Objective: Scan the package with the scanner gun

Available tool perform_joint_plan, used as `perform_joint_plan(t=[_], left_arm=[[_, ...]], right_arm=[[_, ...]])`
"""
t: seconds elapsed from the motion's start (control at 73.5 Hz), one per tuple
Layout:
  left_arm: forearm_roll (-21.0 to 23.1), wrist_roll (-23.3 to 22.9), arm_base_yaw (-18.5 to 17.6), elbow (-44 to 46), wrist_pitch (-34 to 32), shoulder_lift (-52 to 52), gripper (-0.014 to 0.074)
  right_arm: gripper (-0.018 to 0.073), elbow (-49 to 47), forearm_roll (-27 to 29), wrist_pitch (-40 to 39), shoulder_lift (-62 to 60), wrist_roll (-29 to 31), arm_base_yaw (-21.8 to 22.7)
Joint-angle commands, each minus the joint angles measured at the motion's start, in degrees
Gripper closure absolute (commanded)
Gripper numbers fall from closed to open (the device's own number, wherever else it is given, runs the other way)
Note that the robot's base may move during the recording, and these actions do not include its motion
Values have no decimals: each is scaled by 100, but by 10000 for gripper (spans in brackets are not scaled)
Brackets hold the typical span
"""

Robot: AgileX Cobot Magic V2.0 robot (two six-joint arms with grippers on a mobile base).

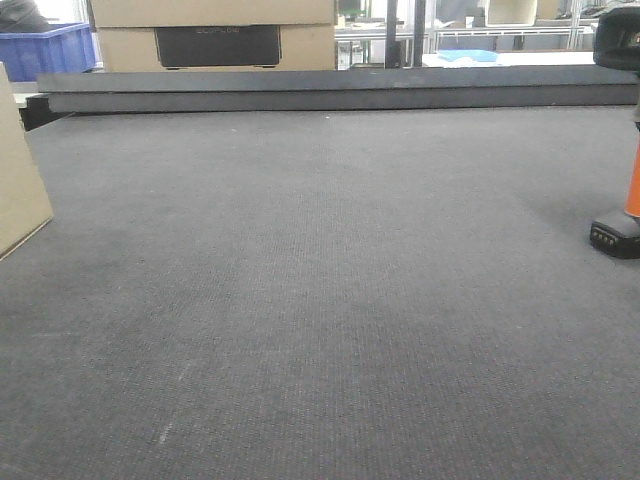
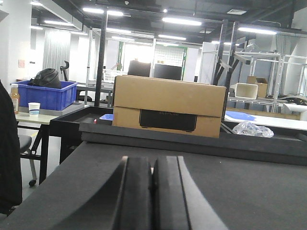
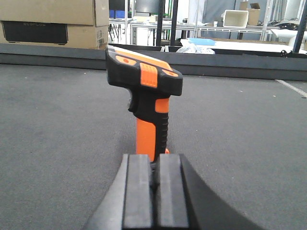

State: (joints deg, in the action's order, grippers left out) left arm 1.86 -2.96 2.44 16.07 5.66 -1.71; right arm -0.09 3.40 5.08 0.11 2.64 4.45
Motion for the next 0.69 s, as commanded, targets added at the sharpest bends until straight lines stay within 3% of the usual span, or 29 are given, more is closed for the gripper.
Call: perform_joint_plan(t=[0.0,0.598,0.68], left_arm=[[22,-24,-12,0,-72,29,707],[22,-24,-12,0,-72,29,707],[-151,-24,-12,-124,-120,27,707]], right_arm=[[727,9,30,-68,-11,37,41],[727,9,30,-78,-11,37,41],[727,9,30,-78,-11,37,41]])
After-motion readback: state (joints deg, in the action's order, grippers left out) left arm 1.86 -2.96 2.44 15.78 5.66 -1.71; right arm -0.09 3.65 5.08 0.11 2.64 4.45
